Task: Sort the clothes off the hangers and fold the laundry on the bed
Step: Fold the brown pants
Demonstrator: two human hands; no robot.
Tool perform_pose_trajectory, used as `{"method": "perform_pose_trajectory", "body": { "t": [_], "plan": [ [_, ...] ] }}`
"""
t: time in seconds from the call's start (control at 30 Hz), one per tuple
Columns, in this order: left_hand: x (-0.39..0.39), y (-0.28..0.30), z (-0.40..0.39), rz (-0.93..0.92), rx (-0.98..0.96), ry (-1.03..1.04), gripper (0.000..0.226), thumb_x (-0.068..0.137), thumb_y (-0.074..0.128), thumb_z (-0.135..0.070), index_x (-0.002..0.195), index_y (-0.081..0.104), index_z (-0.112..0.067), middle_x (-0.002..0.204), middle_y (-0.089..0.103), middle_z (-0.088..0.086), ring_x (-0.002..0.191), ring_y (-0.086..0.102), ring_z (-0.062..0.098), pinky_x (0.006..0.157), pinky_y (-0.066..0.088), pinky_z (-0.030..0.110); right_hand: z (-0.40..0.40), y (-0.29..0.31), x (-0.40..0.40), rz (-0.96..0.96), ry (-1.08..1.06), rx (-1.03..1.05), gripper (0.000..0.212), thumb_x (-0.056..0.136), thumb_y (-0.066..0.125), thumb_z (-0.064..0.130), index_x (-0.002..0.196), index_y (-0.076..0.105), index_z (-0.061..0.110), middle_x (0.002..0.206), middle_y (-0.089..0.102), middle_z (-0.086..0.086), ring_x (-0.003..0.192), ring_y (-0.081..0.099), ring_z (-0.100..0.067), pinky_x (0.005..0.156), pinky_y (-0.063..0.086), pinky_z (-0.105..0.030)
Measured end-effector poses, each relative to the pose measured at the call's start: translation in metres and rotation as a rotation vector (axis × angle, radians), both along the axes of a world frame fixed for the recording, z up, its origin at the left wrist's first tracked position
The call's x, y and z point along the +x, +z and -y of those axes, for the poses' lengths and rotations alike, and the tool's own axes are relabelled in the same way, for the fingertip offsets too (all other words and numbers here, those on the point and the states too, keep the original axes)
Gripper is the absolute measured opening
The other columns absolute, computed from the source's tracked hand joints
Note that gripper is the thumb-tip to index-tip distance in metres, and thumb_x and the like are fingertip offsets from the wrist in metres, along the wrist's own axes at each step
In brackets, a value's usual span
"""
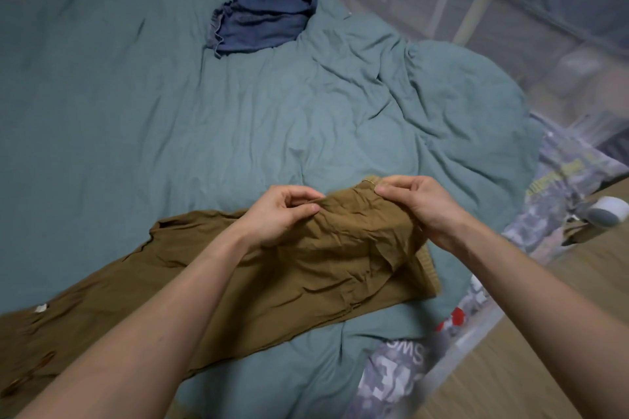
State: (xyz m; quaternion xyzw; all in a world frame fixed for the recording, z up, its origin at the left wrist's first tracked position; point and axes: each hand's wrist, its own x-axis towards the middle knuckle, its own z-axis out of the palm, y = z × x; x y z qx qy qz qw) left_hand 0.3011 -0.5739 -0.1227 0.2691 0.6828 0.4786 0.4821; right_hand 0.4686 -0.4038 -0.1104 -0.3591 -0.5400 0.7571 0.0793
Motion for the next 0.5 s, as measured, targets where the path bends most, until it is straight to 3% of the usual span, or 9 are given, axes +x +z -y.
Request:
{"method": "perform_pose_trajectory", "body": {
  "t": [0.1, 0.2, 0.27, 0.37, 0.5],
  "plan": [
    [0.000, 0.014, -0.008, 0.000, -0.095, -0.090, 0.014, 0.094, 0.059, -0.020, 0.107, 0.065, -0.020, 0.088, 0.071, -0.007, 0.078, 0.064, -0.002, 0.076, 0.048, 0.011, -0.001, 0.001, -0.004, -0.077, -0.081, 0.145, 0.008, 0.085, 0.066, 0.003, 0.087, 0.071, 0.010, 0.075, 0.073, 0.001, 0.068, 0.066, -0.007, 0.067, 0.053, -0.015],
    [0.000, 0.021, -0.027, 0.003, -0.202, -0.110, 0.039, 0.083, 0.059, -0.059, 0.102, 0.071, -0.028, 0.101, 0.073, -0.010, 0.102, 0.066, 0.008, 0.092, 0.048, 0.025, -0.001, 0.004, -0.008, -0.086, -0.002, 0.350, 0.010, 0.083, 0.070, 0.006, 0.088, 0.073, 0.014, 0.081, 0.074, 0.006, 0.078, 0.066, -0.003, 0.077, 0.050, -0.014],
    [0.005, 0.022, -0.042, -0.015, -0.214, -0.131, 0.037, 0.084, 0.063, -0.054, 0.099, 0.074, -0.022, 0.093, 0.075, -0.006, 0.088, 0.070, 0.006, 0.077, 0.053, 0.017, 0.003, 0.005, -0.011, -0.096, 0.023, 0.445, 0.008, 0.084, 0.070, 0.007, 0.087, 0.073, 0.013, 0.081, 0.073, 0.007, 0.077, 0.065, 0.001, 0.077, 0.049, -0.012],
    [0.011, 0.016, -0.063, -0.049, -0.140, -0.003, 0.016, 0.092, 0.064, -0.030, 0.090, 0.072, -0.016, 0.069, 0.071, -0.009, 0.061, 0.064, -0.001, 0.058, 0.048, 0.011, 0.003, -0.004, -0.003, -0.024, 0.002, 0.544, 0.011, 0.090, 0.064, 0.016, 0.081, 0.070, 0.016, 0.074, 0.067, 0.010, 0.068, 0.058, 0.006, 0.069, 0.045, -0.011],
    [0.013, 0.004, -0.083, -0.062, -0.038, 0.073, 0.022, 0.099, 0.051, -0.018, 0.077, 0.055, -0.019, 0.064, 0.059, -0.005, 0.048, 0.052, -0.004, 0.052, 0.043, 0.010, 0.005, -0.048, 0.041, 0.276, 0.233, 0.687, 0.032, 0.095, 0.056, 0.029, 0.066, 0.056, 0.015, 0.062, 0.052, 0.009, 0.062, 0.047, -0.008, 0.063, 0.038, -0.029]
  ]
}}
